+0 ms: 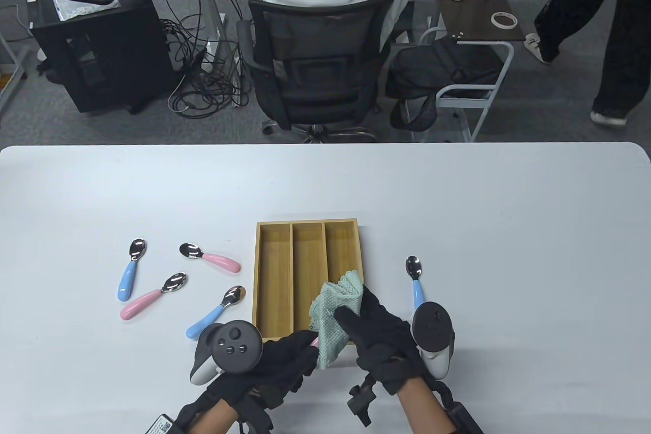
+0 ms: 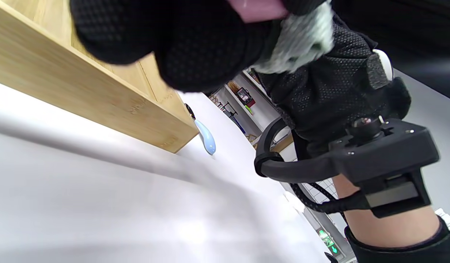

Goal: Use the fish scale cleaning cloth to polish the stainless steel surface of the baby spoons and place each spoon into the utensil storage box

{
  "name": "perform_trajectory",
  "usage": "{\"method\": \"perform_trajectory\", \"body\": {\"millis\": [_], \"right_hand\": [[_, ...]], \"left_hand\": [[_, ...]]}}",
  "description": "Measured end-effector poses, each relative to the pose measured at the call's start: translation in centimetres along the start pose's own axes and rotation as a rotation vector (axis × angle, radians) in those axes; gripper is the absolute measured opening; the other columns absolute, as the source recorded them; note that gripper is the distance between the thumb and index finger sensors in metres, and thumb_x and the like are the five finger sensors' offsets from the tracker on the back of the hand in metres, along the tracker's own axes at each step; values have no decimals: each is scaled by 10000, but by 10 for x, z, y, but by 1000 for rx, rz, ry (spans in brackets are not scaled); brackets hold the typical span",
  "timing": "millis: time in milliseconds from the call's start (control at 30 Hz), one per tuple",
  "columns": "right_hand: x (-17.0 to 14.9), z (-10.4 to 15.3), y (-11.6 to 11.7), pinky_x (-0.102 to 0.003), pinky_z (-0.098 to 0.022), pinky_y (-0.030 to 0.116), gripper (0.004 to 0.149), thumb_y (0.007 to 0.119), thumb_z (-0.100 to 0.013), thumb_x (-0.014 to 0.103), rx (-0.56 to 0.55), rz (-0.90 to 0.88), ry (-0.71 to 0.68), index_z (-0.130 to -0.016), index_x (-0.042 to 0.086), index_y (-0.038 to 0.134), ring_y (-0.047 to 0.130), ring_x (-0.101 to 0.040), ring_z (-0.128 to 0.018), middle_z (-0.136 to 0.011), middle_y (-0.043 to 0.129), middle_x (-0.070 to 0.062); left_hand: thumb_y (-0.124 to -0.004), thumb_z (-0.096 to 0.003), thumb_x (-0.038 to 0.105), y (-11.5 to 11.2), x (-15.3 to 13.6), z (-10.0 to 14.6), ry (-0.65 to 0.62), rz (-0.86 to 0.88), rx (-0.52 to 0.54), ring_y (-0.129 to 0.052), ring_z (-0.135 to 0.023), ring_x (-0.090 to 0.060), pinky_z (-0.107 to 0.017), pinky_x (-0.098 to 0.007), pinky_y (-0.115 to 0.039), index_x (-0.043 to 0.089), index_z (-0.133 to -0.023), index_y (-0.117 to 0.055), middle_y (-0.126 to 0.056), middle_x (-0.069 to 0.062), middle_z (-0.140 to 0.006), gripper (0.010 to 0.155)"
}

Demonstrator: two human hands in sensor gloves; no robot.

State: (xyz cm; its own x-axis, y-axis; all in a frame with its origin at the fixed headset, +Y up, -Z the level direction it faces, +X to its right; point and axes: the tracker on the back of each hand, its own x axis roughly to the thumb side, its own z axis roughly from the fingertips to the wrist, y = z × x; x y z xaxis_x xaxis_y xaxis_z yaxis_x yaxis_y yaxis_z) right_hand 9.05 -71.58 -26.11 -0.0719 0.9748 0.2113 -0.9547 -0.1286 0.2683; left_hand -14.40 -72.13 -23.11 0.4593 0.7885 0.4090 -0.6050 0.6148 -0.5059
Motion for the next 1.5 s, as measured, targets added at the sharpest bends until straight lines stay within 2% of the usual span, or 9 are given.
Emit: {"method": "perform_trajectory", "body": {"millis": [233,367,567,767,1033,1167,1300,1400,1500], "right_hand": [[7,5,1,-321,-460,975,651,863,-536,370,-101,250,-55,-1019,56,558,1034,-211,-607,-839,857,-66],[11,8,3,-270,-398,1008,564,736,-604,380,-115,363,-94,-1008,19,577,1080,-165,-536,-794,898,-97],[6,8,3,-314,-447,995,534,626,-642,313,-59,282,-59,-1028,-34,500,1058,-233,-614,-846,846,-166],[-1,4,4,-429,-574,907,549,700,-624,206,28,92,1,-1058,11,425,950,-336,-780,-965,730,-149],[0,5,3,-349,-482,934,662,857,-543,354,-73,223,-24,-1034,62,522,1007,-205,-620,-869,818,-70],[4,6,1,-320,-444,935,603,784,-575,407,-109,313,-58,-1021,70,559,1015,-163,-555,-828,846,-59],[2,6,-1,-283,-395,980,531,675,-623,381,-125,382,-50,-1002,19,591,1067,-144,-506,-789,894,-100],[-2,4,0,-312,-454,986,533,654,-635,322,-45,288,-17,-1023,-19,523,1061,-214,-606,-848,852,-154],[-7,1,1,-374,-534,944,565,725,-623,236,13,157,21,-1051,-10,449,999,-291,-726,-935,768,-163]], "left_hand": [[-524,-642,440,-1,-1,0,10,-34,-2,-998,-457,-163,-383,-416,-873,84,-1045,-620,-872,-67,-845,545],[-521,-641,440,0,-1,2,14,-40,0,-1001,-456,-161,-380,-413,-876,86,-1045,-621,-873,-68,-848,546],[-524,-641,436,0,-3,1,25,-47,10,-1003,-452,-159,-378,-411,-878,78,-1043,-625,-875,-72,-846,547],[-531,-640,432,1,-4,1,36,-81,17,-1005,-463,-168,-381,-418,-878,82,-1043,-625,-869,-77,-859,542],[-549,-635,432,-1,-5,0,31,-42,-9,-1023,-488,-177,-397,-418,-893,99,-1048,-630,-860,-87,-881,537],[-600,-632,404,3,-8,-1,18,1,-71,-1035,-593,-189,-451,-411,-917,126,-1097,-591,-730,-177,-997,543],[-619,-630,393,4,-11,-2,37,23,-77,-1035,-609,-180,-463,-397,-926,111,-1102,-590,-710,-170,-969,551],[-628,-627,391,6,-12,-2,55,4,-77,-1045,-605,-175,-456,-398,-935,105,-1096,-609,-733,-170,-945,549],[-643,-622,384,9,-10,0,60,-16,-55,-1059,-610,-180,-448,-402,-956,92,-1085,-630,-758,-180,-927,547]]}}
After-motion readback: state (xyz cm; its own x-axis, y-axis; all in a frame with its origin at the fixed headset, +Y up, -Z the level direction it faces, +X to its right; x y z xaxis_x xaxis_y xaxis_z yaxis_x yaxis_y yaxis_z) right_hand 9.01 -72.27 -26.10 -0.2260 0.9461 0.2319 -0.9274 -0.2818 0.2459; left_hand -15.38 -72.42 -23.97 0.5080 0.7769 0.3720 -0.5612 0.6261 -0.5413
